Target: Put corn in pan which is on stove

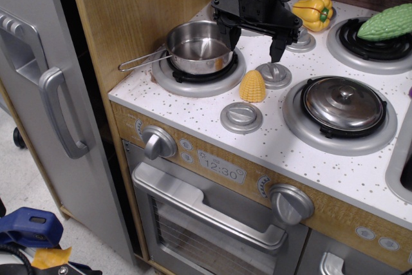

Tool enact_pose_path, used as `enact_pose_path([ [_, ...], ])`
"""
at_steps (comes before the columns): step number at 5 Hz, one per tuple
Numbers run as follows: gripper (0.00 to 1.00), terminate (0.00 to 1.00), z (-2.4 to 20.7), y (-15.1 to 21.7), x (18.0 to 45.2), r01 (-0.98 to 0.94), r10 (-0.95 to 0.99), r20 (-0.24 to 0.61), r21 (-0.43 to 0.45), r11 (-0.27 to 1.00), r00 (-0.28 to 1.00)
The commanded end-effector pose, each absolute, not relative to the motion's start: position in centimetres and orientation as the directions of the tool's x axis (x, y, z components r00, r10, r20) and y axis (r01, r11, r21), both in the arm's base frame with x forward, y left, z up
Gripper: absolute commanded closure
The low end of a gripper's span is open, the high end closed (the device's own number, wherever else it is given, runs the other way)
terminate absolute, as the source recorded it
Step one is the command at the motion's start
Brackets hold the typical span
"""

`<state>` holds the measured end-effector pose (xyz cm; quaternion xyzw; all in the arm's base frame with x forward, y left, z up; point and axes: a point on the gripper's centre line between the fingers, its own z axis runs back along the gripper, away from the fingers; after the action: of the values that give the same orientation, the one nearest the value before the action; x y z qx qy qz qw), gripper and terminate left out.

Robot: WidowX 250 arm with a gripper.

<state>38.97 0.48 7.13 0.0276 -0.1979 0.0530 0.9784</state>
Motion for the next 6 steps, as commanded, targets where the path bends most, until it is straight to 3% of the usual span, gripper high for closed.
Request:
enact_pose_path([
  [1, 0.0, 0.0, 7.1, 0.5, 39.0, -0.115, 0.093, 0.39, 0.033, 0.993, 0.916],
  [6, 0.0, 0.0, 2.6, -0.1, 40.1, -0.151, 0.158, 0.47, -0.053, 0.987, 0.868],
])
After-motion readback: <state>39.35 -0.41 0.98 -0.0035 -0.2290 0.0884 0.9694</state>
